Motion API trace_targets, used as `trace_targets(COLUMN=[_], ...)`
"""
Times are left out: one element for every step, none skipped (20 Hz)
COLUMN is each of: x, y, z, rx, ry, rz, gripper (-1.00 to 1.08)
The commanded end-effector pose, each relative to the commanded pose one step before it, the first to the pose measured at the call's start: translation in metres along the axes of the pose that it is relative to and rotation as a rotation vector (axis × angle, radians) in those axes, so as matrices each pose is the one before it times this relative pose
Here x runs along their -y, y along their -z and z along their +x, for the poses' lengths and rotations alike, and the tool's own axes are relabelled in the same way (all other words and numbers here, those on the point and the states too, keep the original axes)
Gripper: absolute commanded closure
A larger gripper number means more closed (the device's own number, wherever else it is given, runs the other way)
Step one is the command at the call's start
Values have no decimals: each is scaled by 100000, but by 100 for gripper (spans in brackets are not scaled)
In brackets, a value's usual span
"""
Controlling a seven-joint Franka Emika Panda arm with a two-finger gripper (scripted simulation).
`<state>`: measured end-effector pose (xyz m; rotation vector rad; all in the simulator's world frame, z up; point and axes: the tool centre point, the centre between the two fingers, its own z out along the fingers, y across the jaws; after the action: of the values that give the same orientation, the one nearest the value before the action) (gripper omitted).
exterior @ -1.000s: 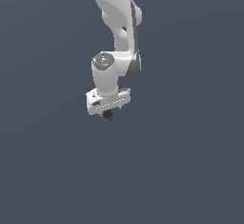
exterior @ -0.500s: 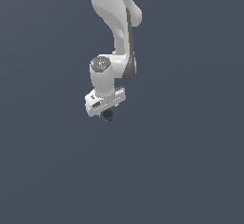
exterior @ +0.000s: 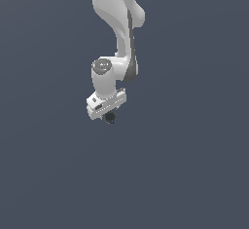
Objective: Pick up the object and move it to a goal position.
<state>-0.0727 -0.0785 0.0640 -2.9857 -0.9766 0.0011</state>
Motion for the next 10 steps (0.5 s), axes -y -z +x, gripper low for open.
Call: trace_targets(x=[3,-2,17,-3,16,16,15,14,12,10], y=[-105,-149,-205,-267,-322,-379,-434,-488,-525,-475], z=[3,-10,5,-18,-4,-8,-11,-14,-15,-9], rx=[-11,0,-4,0,-4,-4,-4,-4,-5,-4], ry=[26,0,49,0,49,49,49,49,49,48], rz=[-10,0,-4,0,-3,-3,-3,-3,-3,-4], gripper=[-92,-92,-92,-92,-92,-92,-92,-92,-92,-92])
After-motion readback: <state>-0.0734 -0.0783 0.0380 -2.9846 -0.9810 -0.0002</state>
